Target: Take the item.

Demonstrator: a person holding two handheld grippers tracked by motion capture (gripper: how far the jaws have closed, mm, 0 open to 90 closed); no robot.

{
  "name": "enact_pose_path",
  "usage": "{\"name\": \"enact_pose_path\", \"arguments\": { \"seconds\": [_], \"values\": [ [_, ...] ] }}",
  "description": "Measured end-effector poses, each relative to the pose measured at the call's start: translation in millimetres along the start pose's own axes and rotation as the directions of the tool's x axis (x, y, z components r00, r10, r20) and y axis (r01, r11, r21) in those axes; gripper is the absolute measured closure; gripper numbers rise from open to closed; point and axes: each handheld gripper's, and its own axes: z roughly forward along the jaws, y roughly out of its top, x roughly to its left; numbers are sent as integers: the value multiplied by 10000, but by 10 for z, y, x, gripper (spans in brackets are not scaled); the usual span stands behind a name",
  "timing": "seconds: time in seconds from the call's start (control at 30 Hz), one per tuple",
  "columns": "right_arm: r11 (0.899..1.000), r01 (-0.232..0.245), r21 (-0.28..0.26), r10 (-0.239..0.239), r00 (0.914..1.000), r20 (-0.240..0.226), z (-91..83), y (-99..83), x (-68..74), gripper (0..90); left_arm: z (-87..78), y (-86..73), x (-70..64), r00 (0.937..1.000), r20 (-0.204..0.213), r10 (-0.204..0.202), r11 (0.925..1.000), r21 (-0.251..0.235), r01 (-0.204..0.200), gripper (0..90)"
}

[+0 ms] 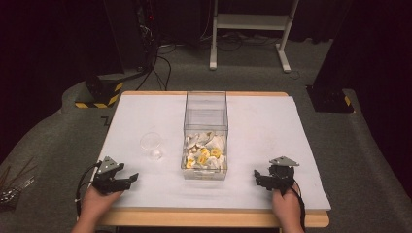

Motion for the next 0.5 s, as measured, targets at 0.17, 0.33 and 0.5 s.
{"name": "enact_pose_path", "arguments": {
  "seconds": [0.17, 0.33, 0.5],
  "values": [
    [10000, -1, -1, 1, 10000, 4, 0, 0, 0, 110, -16, 26, -43, 9999, 126, 91, 9999, -51, -91, 261],
    [10000, -5, 0, 5, 10000, 0, 0, 0, 0, 111, -39, 64, -90, 9995, 257, 195, 9997, -161, -191, 261],
    [10000, -2, -2, 2, 10000, -3, 1, 0, -1, 110, -63, 97, -131, 9989, 437, 189, 9995, -277, -177, 262]
  ]
}}
